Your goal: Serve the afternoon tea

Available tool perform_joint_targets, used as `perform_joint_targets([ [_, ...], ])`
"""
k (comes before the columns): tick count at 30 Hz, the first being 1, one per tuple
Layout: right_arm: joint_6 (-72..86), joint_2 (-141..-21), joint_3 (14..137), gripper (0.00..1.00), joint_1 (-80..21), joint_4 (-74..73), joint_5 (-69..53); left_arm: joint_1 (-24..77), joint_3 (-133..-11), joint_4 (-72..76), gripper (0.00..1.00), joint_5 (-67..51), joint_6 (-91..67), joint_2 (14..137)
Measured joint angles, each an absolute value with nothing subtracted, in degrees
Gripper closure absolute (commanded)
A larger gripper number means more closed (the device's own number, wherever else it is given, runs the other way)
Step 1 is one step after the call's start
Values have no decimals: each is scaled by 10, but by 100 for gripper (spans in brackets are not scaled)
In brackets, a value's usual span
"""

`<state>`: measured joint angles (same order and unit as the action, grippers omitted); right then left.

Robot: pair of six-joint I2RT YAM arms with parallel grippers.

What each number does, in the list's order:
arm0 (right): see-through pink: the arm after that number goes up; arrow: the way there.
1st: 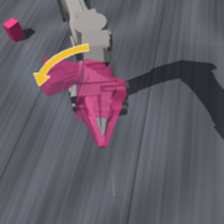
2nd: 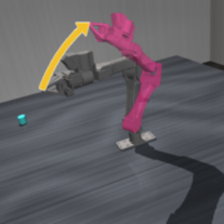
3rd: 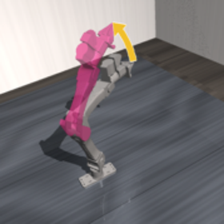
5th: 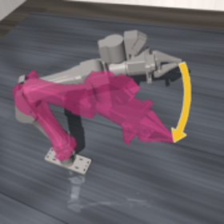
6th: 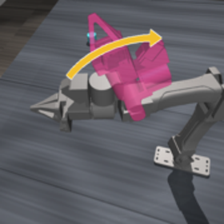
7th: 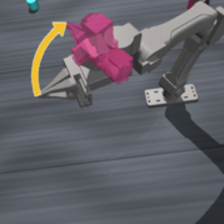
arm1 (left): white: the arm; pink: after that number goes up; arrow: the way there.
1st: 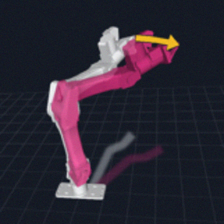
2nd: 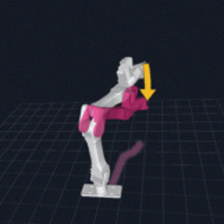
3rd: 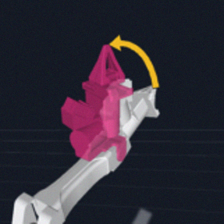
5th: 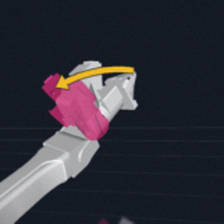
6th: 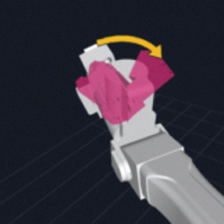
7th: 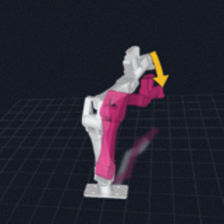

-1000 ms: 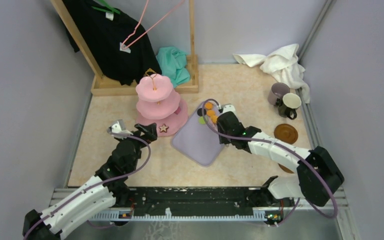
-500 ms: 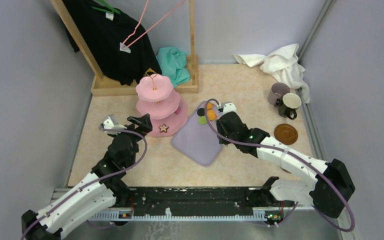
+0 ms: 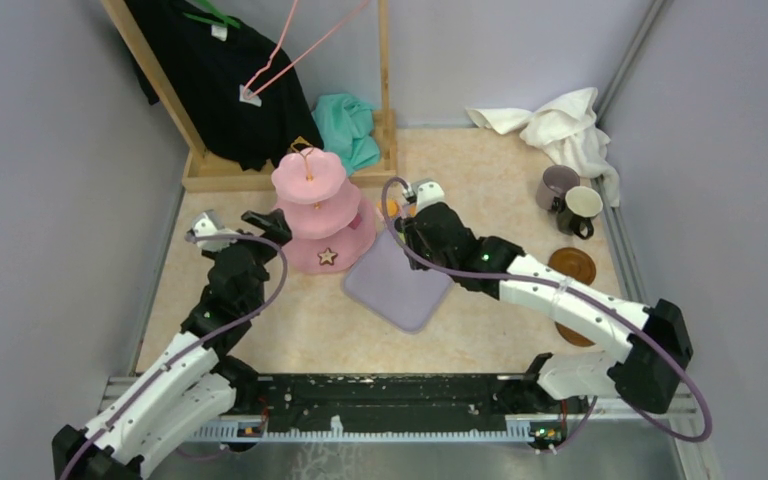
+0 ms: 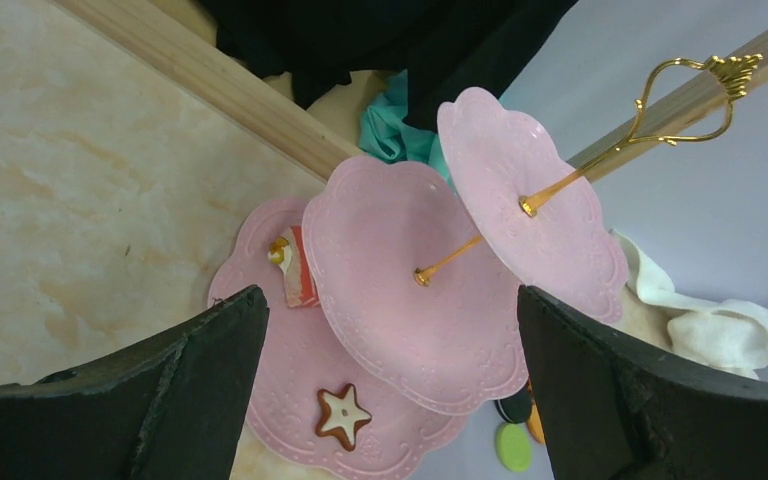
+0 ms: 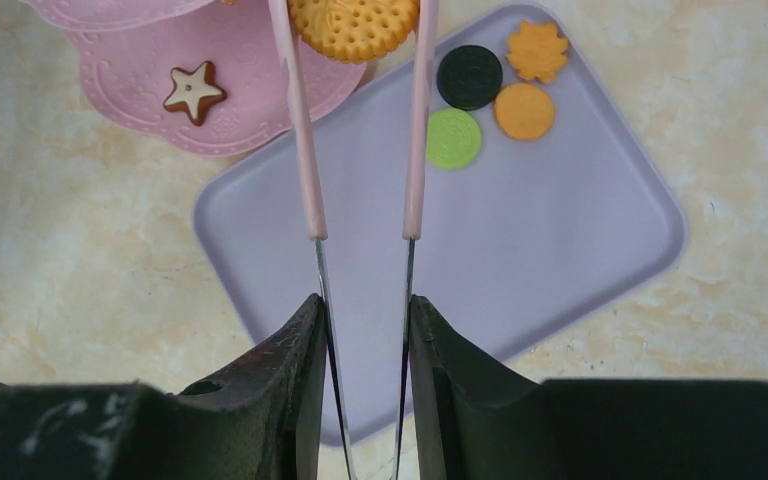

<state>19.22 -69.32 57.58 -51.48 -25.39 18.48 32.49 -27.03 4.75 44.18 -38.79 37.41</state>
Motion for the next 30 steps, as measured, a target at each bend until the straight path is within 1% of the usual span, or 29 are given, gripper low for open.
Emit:
perform_joint_targets([
  [9,165,-829,696,100,-516,-258,164,206,-294,47,1,322,-394,423],
  [22,135,-987,871,100,-516,-270,141,69,-293,47,1,183,-445,440],
  [30,130,-1060,938,100,-510,-294,123,21,-278,47,1,130,-476,440],
])
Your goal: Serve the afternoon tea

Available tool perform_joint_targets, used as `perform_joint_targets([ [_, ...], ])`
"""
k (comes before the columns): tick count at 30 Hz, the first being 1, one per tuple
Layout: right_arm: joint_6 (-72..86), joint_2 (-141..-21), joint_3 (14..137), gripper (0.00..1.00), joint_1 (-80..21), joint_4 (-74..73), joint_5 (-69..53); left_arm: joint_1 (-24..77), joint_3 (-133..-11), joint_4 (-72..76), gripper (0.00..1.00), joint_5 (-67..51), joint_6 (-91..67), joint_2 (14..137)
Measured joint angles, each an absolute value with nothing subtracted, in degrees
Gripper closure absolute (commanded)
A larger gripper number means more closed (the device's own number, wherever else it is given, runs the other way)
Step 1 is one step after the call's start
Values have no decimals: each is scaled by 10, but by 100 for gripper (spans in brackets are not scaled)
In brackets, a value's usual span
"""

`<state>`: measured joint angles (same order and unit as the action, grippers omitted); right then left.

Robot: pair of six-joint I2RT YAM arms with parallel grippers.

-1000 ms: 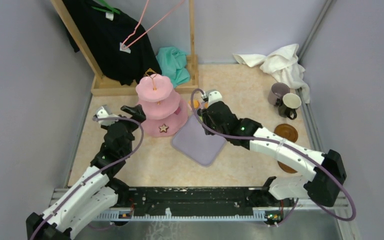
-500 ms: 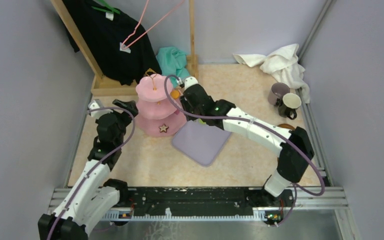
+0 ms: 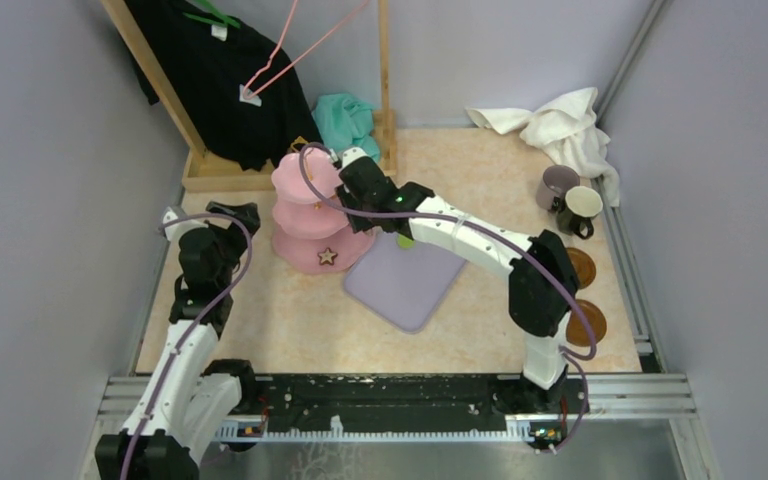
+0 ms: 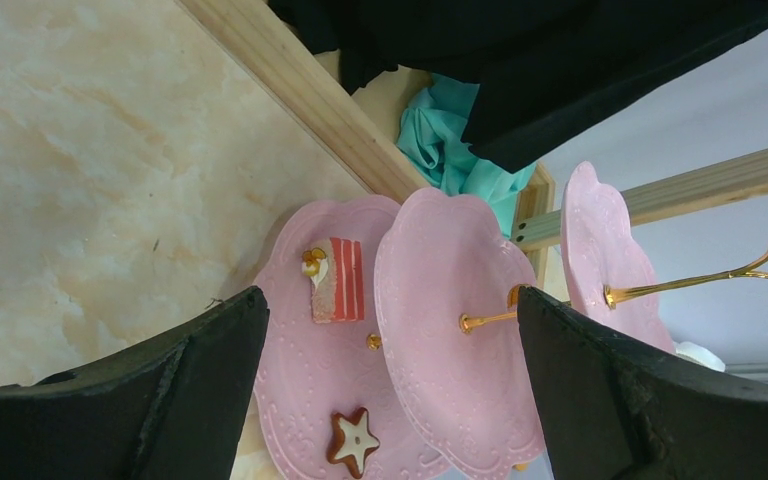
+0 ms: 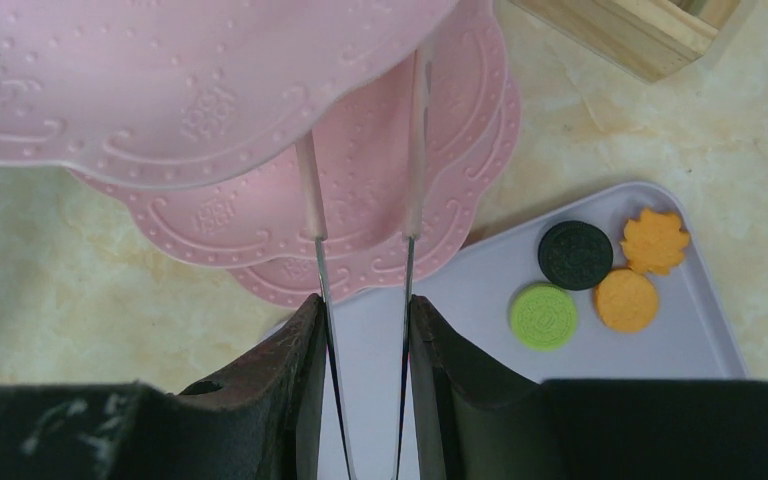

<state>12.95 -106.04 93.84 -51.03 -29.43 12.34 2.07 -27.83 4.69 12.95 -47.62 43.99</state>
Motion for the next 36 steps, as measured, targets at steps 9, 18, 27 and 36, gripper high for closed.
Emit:
perform_joint_targets([
  [9,121,-1100,990,100,-495,-305,113,12,-270,48,1,110,-485,435],
  [18,120,-1128,1013,97,-487,-311,107,9,-262,48,1,108,-487,429],
  [27,119,-1135,1013,80,-479,-312,103,8,-261,47,1,104,-492,429],
  [36,119,-1135,1013,72,-479,-312,102,8,-255,47,2,103,-495,429],
])
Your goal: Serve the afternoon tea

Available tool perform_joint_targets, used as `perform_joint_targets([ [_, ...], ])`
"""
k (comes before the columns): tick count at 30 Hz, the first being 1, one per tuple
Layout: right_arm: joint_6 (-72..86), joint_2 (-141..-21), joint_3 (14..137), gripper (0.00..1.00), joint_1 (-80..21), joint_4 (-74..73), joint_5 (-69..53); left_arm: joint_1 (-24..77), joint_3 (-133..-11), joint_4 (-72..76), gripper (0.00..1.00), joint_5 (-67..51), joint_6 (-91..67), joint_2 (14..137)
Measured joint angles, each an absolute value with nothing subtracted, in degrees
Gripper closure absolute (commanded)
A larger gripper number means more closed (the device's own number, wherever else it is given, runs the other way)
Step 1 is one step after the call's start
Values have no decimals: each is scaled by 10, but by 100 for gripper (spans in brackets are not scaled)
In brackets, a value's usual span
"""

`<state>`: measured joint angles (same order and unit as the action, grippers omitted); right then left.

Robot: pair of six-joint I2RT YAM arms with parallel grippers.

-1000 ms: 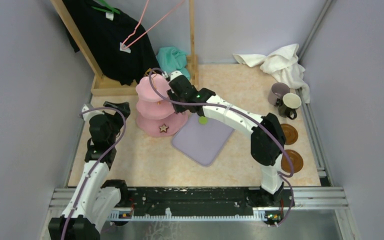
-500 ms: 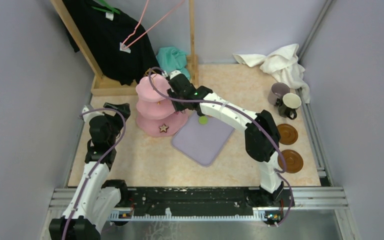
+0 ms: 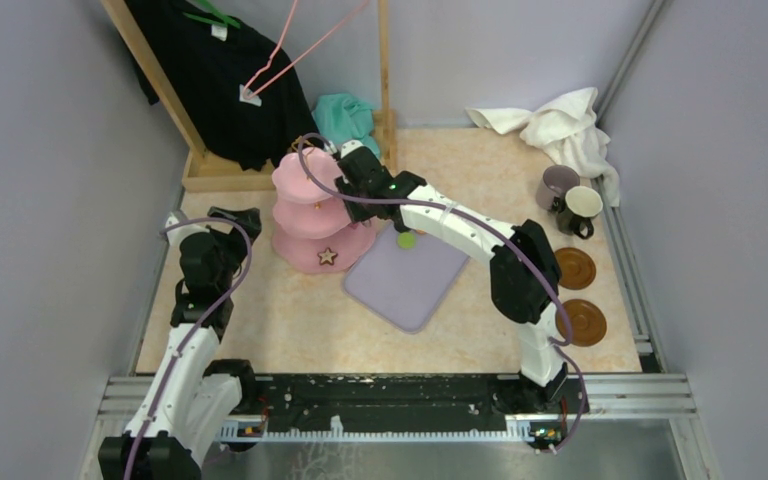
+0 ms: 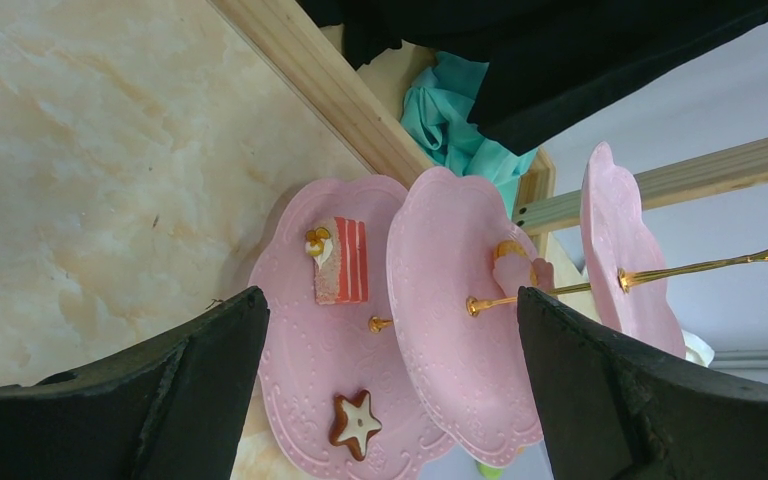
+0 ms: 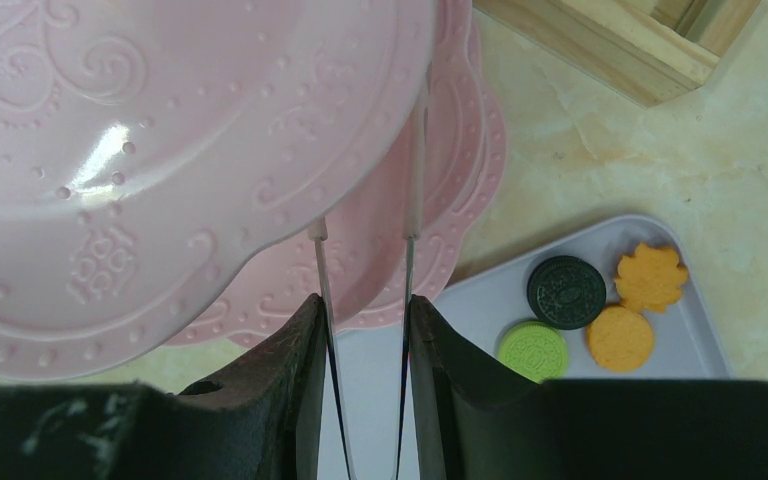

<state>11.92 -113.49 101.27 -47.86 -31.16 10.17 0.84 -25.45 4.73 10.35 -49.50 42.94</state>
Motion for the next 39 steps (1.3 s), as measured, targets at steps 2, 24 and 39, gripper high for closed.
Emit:
perform_joint_targets([
  [2,119,-1135,1013,71,-479,-311,102,8,-254,48,2,103,-495,429],
  [24,116,-1135,1013,65,-479,-312,97,7,-254,48,2,104,-495,429],
  [39,116,-1135,1013,62,-479,-310,95,6,-254,47,2,103,-495,430],
])
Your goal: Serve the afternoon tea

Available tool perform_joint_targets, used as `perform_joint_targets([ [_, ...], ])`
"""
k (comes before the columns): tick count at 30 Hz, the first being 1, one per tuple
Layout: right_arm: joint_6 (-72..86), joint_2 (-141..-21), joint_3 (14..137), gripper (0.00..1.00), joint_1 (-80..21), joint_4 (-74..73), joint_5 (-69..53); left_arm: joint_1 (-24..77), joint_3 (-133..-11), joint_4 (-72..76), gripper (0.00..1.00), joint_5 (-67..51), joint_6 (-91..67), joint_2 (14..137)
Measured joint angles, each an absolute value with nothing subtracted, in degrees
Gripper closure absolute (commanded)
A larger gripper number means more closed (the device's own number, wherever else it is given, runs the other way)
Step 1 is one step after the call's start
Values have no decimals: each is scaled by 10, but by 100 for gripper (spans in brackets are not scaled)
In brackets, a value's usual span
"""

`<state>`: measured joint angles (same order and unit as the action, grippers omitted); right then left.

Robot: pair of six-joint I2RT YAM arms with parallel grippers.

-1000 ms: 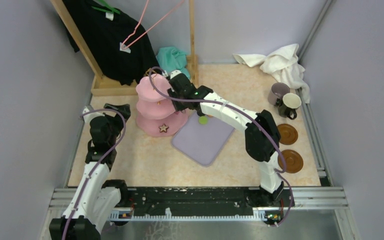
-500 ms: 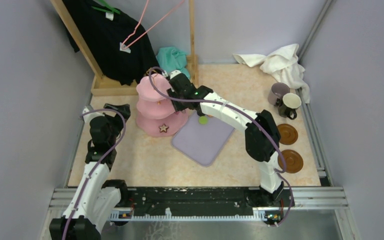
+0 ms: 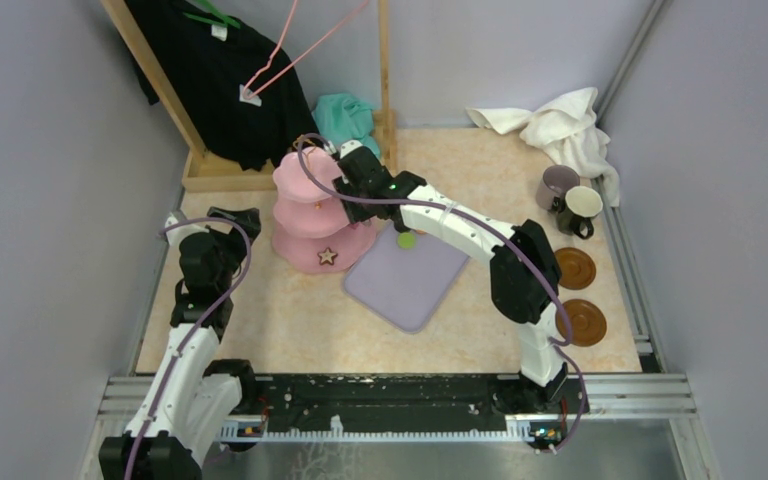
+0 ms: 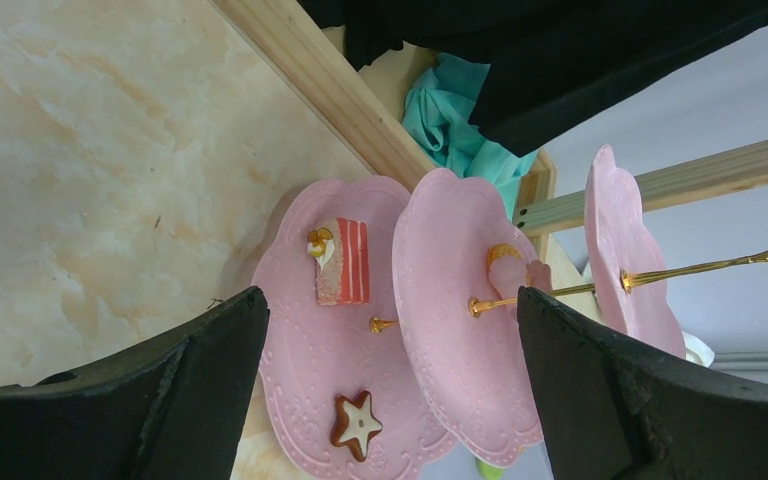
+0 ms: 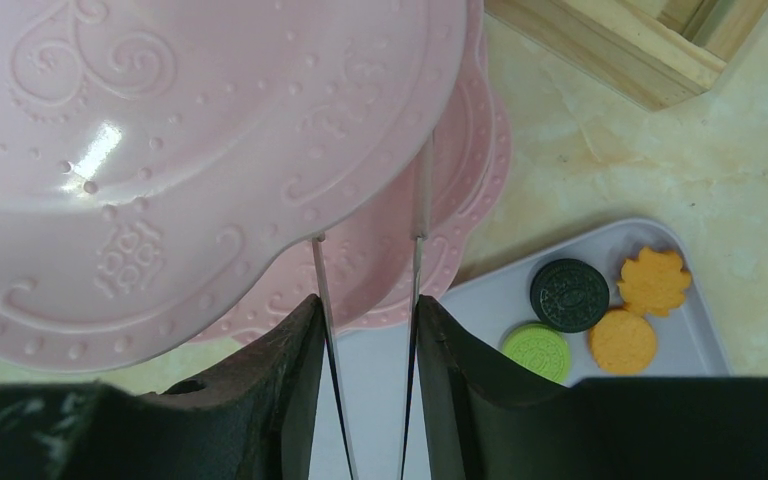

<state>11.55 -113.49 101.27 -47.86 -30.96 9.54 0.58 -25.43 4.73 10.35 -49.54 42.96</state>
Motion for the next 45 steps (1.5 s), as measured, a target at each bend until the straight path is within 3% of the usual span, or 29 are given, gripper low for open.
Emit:
perform_joint_targets([
  [24,115,-1097,978,65,-479,-288,96,5,-254,47,2,104,-495,427],
  [45,115,-1086,947,61,-479,-283,95,2,-254,47,2,104,-495,425],
])
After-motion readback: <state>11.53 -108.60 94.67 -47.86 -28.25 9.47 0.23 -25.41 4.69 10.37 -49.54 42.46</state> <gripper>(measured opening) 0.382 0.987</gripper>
